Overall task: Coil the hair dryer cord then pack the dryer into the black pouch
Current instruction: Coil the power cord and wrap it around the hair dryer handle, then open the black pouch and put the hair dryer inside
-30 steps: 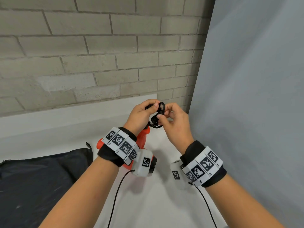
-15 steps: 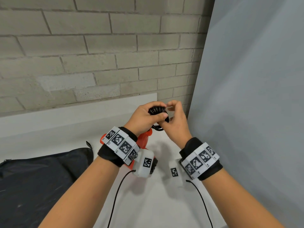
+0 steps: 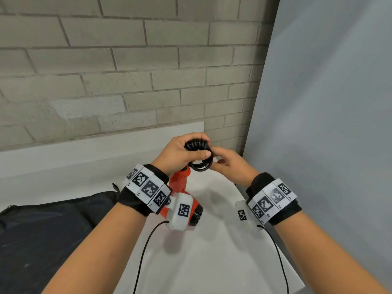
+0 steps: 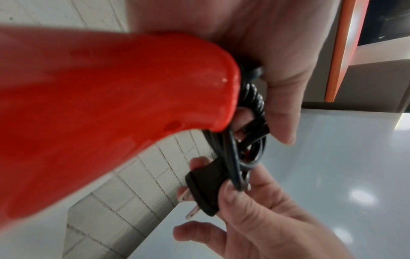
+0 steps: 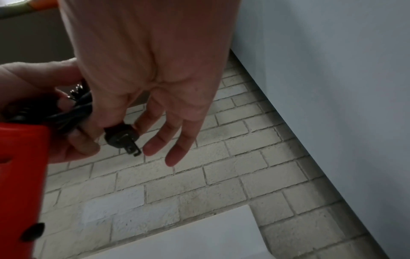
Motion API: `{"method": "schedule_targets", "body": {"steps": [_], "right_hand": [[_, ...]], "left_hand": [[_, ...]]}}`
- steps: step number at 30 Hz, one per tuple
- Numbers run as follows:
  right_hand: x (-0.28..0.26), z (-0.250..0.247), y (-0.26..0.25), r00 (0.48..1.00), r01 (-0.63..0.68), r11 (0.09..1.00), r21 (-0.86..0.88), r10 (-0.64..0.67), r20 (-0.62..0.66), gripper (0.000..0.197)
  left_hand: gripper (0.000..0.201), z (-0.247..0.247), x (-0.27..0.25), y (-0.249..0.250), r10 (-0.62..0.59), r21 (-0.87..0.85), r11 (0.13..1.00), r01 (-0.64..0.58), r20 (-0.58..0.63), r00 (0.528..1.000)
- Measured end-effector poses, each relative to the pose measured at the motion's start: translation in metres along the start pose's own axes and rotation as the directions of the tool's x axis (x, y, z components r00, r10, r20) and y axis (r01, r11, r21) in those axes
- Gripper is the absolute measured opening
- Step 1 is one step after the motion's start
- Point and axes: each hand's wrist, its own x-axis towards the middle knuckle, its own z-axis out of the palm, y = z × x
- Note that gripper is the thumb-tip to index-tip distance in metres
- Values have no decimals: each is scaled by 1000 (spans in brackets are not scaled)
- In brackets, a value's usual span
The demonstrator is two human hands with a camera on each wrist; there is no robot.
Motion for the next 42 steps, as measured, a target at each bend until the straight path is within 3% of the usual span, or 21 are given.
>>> {"method": "schedule_targets", "body": {"steps": [4, 5, 8, 11, 15, 17, 18, 20, 22, 23, 25, 27, 28, 31, 35, 38, 42], "right_hand": [[6, -3, 0, 996, 56, 975, -213, -70, -59, 24], [8, -5, -1, 987, 90, 938, -335, -130, -98, 23], [11, -10, -3, 929, 124, 697, -706, -333, -165, 19], [12, -9, -4, 891, 83, 597, -798, -404, -209, 26], [9, -7, -6, 885, 72, 664, -744, -387, -260, 21], [7, -6, -6, 884, 79, 687, -722, -383, -268, 23], [6, -4, -5, 888, 69, 746, -662, -349, -301, 26], [1, 1, -1, 885, -18, 918, -396, -169, -433, 31], [-5, 8, 7, 862, -141, 983, -117, 64, -503, 31], [-9, 13, 12, 883, -220, 973, -75, 166, -439, 30], [-16, 25, 20, 937, -347, 926, -146, 334, -106, 34], [-20, 43, 25, 884, -357, 900, -250, 412, 219, 53], [-21, 53, 26, 855, -345, 896, -278, 423, 301, 64], [-18, 73, 22, 837, -326, 908, -261, 406, 367, 84], [-17, 82, 16, 849, -321, 929, -185, 368, 379, 58], [-18, 84, 21, 853, -343, 929, -138, 370, 367, 52], [-17, 82, 29, 848, -411, 904, -113, 425, 317, 72]], "left_hand": [[19, 3, 1, 1, -9, 23, 1000, 9, -26, 1000], [16, 4, 1, 1, -18, 32, 999, 20, -40, 999], [13, 6, 2, 2, -27, 47, 998, 31, -84, 996], [14, 7, 0, 3, -42, 34, 998, 47, -136, 990], [30, 7, 0, 3, -132, 91, 984, 152, -193, 972], [24, 7, 0, 4, -160, 84, 981, 175, -161, 974], [18, 8, 0, 5, -160, 78, 982, 173, -148, 976], [11, 7, 0, 4, -151, 91, 982, 167, -158, 976], [5, 4, 0, 2, -138, 98, 982, 160, -194, 971], [4, 3, 0, 1, -137, 94, 983, 159, -211, 968], [5, 2, 0, 1, -136, 81, 984, 158, -227, 964], [5, 4, -1, 2, -130, 72, 986, 150, -228, 965], [5, 6, -2, 3, -124, 66, 988, 142, -225, 967], [8, 12, -7, 5, -108, 27, 993, 116, -190, 976], [12, 19, -12, 4, -98, -6, 995, 98, -128, 987], [13, 24, -14, 3, -80, -26, 997, 78, -95, 992], [16, 27, -16, 1, -37, -34, 999, 34, -70, 997]]}}
